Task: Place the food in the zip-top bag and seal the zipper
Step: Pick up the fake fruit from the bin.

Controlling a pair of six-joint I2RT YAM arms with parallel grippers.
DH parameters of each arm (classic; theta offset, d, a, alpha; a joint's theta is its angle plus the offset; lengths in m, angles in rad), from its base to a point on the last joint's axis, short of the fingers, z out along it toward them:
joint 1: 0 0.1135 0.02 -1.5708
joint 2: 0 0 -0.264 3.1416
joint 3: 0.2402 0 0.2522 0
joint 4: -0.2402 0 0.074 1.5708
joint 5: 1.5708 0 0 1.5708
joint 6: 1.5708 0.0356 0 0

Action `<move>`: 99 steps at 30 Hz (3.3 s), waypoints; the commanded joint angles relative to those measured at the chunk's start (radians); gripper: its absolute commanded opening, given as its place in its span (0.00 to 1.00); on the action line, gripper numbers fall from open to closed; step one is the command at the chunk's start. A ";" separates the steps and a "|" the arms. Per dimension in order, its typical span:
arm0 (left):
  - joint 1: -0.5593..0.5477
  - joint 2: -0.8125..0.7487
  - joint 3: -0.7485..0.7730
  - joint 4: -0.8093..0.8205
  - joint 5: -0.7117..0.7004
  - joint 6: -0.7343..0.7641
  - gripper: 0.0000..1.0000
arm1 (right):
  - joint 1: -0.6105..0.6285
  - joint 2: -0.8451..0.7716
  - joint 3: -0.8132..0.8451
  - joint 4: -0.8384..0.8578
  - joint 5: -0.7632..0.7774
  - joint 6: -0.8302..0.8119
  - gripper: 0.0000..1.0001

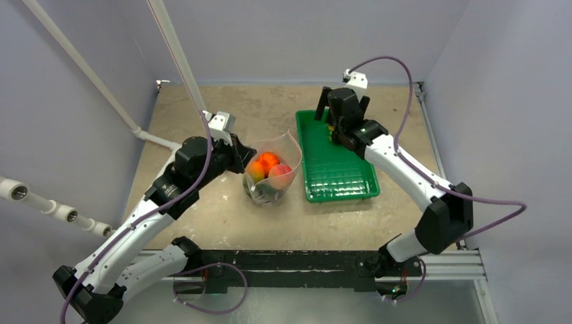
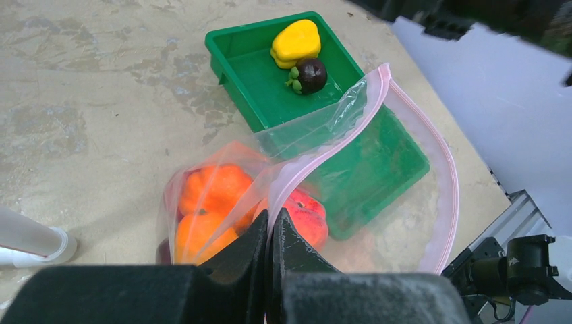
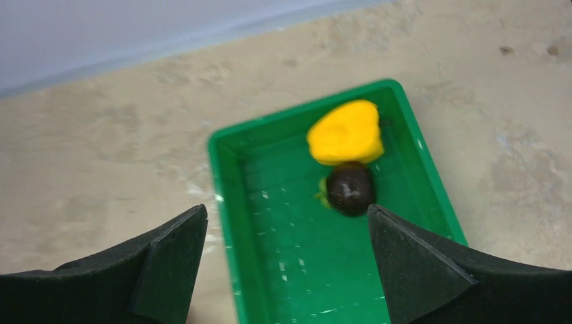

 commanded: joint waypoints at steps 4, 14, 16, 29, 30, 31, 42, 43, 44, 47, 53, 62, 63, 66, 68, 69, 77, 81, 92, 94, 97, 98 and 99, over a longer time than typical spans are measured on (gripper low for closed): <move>0.001 -0.030 -0.004 0.010 -0.035 0.025 0.00 | -0.081 0.092 -0.091 0.082 0.014 -0.014 0.92; 0.002 -0.029 0.000 0.006 -0.033 0.029 0.00 | -0.139 0.229 -0.102 0.152 -0.053 -0.040 0.99; 0.002 -0.030 -0.001 0.004 -0.035 0.029 0.00 | -0.150 0.257 -0.096 0.163 -0.059 -0.045 0.99; 0.003 -0.031 0.000 0.001 -0.040 0.034 0.00 | -0.182 0.390 -0.048 0.209 -0.090 -0.076 0.99; 0.002 -0.031 0.000 0.001 -0.040 0.035 0.00 | -0.185 0.403 -0.041 0.208 -0.085 -0.080 0.99; 0.002 -0.031 0.000 0.001 -0.040 0.035 0.00 | -0.187 0.413 -0.035 0.205 -0.080 -0.083 0.98; 0.003 -0.022 0.000 0.000 -0.041 0.038 0.00 | -0.200 0.480 -0.016 0.221 -0.078 -0.085 0.86; 0.003 -0.021 0.002 0.000 -0.041 0.039 0.00 | -0.200 0.482 -0.018 0.223 -0.078 -0.085 0.85; 0.003 -0.019 0.002 -0.001 -0.041 0.039 0.00 | -0.200 0.482 -0.020 0.224 -0.078 -0.085 0.83; 0.003 -0.016 0.002 -0.003 -0.041 0.039 0.00 | -0.201 0.482 -0.026 0.227 -0.085 -0.084 0.77; 0.002 -0.014 0.002 -0.005 -0.044 0.040 0.00 | -0.201 0.441 -0.048 0.228 -0.106 -0.078 0.54; 0.004 -0.012 0.003 -0.007 -0.046 0.040 0.00 | -0.198 0.304 -0.099 0.233 -0.159 -0.071 0.35; 0.004 -0.011 0.003 -0.006 -0.046 0.040 0.00 | -0.197 0.285 -0.103 0.230 -0.165 -0.069 0.34; 0.004 -0.009 0.003 -0.007 -0.044 0.040 0.00 | -0.186 0.224 -0.106 0.218 -0.181 -0.071 0.33; 0.005 -0.008 0.003 -0.007 -0.044 0.040 0.00 | -0.177 0.181 -0.103 0.208 -0.196 -0.074 0.33; 0.004 -0.006 0.003 -0.006 -0.044 0.040 0.00 | -0.170 0.159 -0.102 0.206 -0.209 -0.078 0.33; 0.005 -0.001 0.003 -0.008 -0.047 0.040 0.00 | -0.085 -0.029 -0.095 0.197 -0.245 -0.109 0.33; 0.004 0.002 0.002 -0.008 -0.047 0.040 0.00 | 0.014 -0.094 -0.062 0.203 -0.210 -0.135 0.34; 0.004 -0.001 0.003 -0.009 -0.049 0.040 0.00 | 0.142 -0.234 -0.013 0.222 -0.344 -0.166 0.34; 0.004 -0.003 0.003 -0.010 -0.049 0.040 0.00 | 0.157 -0.249 -0.010 0.228 -0.392 -0.172 0.34; 0.004 -0.004 0.003 -0.009 -0.049 0.039 0.00 | 0.189 -0.271 -0.017 0.249 -0.437 -0.186 0.34; 0.005 -0.004 0.003 -0.009 -0.049 0.039 0.00 | 0.197 -0.275 -0.018 0.252 -0.453 -0.193 0.34; 0.004 -0.004 0.004 -0.009 -0.048 0.040 0.00 | 0.207 -0.278 -0.019 0.255 -0.467 -0.200 0.34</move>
